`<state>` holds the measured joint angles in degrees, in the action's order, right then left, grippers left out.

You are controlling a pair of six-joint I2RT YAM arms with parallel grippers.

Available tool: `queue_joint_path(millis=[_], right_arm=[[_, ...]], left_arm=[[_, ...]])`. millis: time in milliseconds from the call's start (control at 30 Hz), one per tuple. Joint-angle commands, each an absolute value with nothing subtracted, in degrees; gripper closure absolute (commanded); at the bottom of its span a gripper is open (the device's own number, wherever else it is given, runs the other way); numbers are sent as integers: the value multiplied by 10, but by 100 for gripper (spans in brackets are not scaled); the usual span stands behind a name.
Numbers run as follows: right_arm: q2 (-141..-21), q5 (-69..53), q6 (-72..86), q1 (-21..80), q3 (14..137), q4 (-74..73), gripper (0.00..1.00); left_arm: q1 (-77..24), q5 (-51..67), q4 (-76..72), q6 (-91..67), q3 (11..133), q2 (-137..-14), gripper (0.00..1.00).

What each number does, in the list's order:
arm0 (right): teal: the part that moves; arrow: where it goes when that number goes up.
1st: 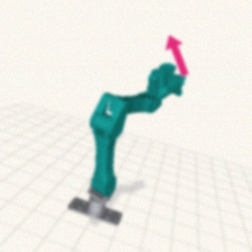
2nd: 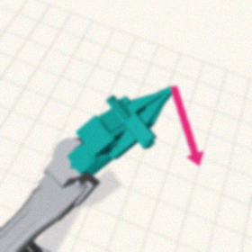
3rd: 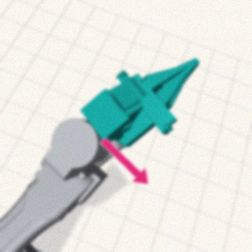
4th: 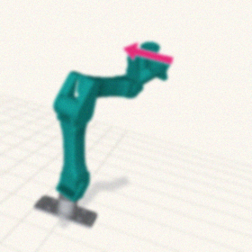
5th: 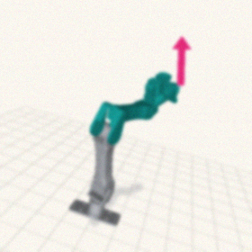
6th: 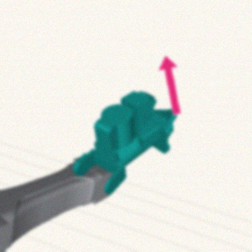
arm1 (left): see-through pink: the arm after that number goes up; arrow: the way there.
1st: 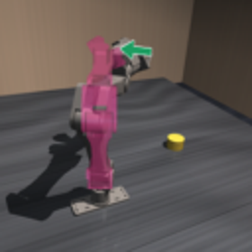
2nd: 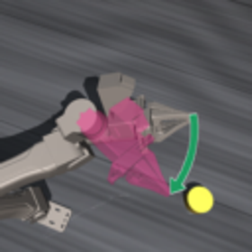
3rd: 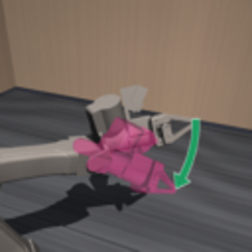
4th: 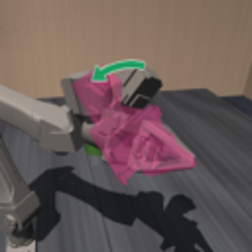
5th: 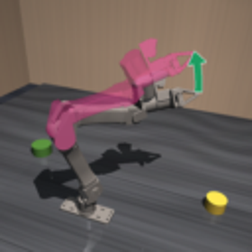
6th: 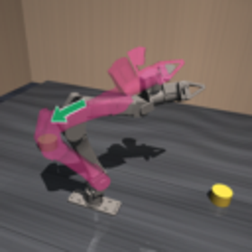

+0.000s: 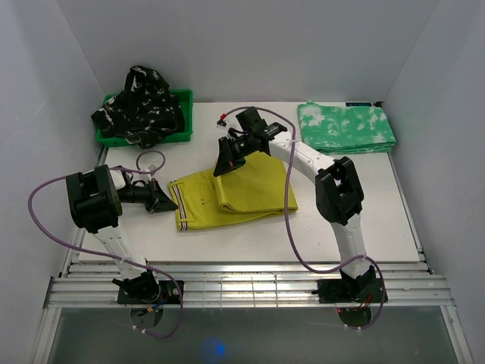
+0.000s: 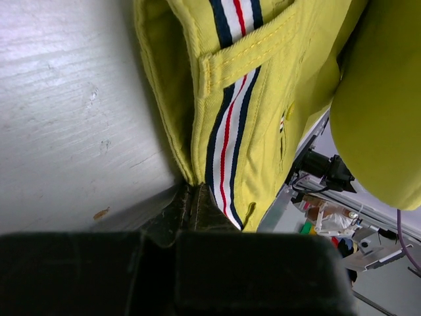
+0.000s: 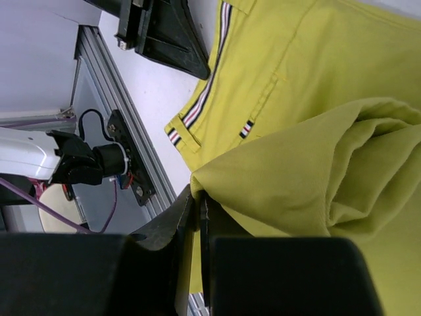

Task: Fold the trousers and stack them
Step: Fold the trousers

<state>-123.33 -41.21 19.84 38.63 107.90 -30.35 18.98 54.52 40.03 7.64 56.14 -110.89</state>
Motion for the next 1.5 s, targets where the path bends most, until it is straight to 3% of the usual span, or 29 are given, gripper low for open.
queue_joint_path(millis=[0,1467], right_arm=[[-1237,-429,240,406,1109,-242,92],[-1377,-421,389,497,1211,-97,92]], left_arm=[[181,514,381,87,549,-1090,100],[182,511,376,76,545,-1093,100]])
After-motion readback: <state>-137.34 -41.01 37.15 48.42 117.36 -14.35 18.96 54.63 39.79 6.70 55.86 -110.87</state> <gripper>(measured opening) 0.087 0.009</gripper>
